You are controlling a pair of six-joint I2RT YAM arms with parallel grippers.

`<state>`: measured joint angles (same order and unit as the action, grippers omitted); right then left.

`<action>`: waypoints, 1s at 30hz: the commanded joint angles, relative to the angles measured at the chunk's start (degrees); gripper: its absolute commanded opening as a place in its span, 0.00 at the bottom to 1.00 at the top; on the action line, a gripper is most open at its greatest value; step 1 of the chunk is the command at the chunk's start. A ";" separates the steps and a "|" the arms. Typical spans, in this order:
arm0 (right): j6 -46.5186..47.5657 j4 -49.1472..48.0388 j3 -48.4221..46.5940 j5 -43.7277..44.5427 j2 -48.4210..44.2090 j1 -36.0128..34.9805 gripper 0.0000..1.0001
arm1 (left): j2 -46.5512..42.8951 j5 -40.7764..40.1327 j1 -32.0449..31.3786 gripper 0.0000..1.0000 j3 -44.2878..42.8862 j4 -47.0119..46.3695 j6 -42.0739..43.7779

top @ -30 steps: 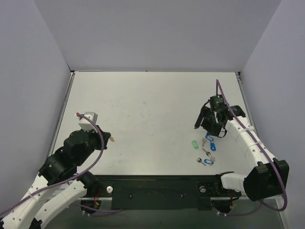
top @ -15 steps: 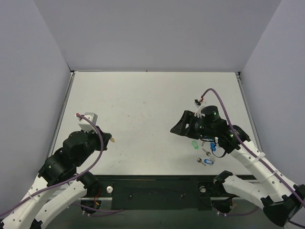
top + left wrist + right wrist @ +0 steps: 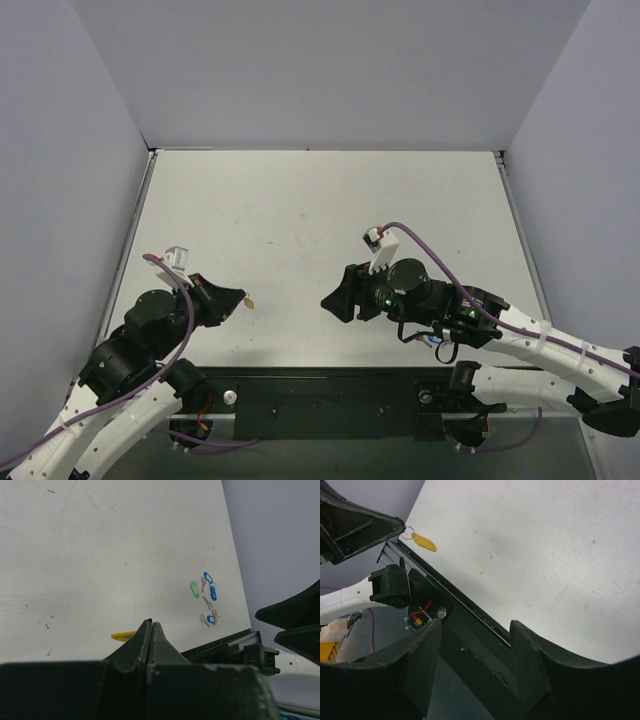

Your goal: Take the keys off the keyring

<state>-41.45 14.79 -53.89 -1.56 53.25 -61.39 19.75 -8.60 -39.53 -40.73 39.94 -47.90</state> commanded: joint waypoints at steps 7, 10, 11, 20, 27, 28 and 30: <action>12.87 -10.39 -6.84 13.16 8.17 -12.52 0.46 | 2.23 3.76 0.42 0.00 -4.98 -0.57 -15.38; 15.87 -12.06 -8.60 16.49 11.07 -15.07 0.45 | 1.26 4.82 0.33 0.00 -3.92 -2.14 -17.93; 16.57 -13.71 -8.60 16.85 11.43 -15.34 0.43 | 0.91 5.52 0.42 0.00 -3.57 -2.50 -18.54; 17.81 -21.29 -10.27 17.47 17.93 -16.75 0.40 | 0.64 8.42 0.42 0.00 -3.04 -6.01 -24.26; 18.25 -21.55 -12.38 17.56 20.40 -17.19 0.38 | 0.38 8.60 0.33 0.00 -1.99 -7.59 -25.05; 18.25 -21.55 -12.64 17.30 20.83 -17.36 0.38 | 0.29 8.60 0.42 0.00 -1.72 -7.95 -25.22; 18.16 -21.38 -13.08 17.47 21.45 -17.36 0.37 | 0.38 10.18 0.33 0.00 -1.28 -8.74 -25.58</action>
<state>-23.94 -3.53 -63.79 14.20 73.60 -78.24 20.45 -0.75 -39.31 -42.68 35.75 -71.96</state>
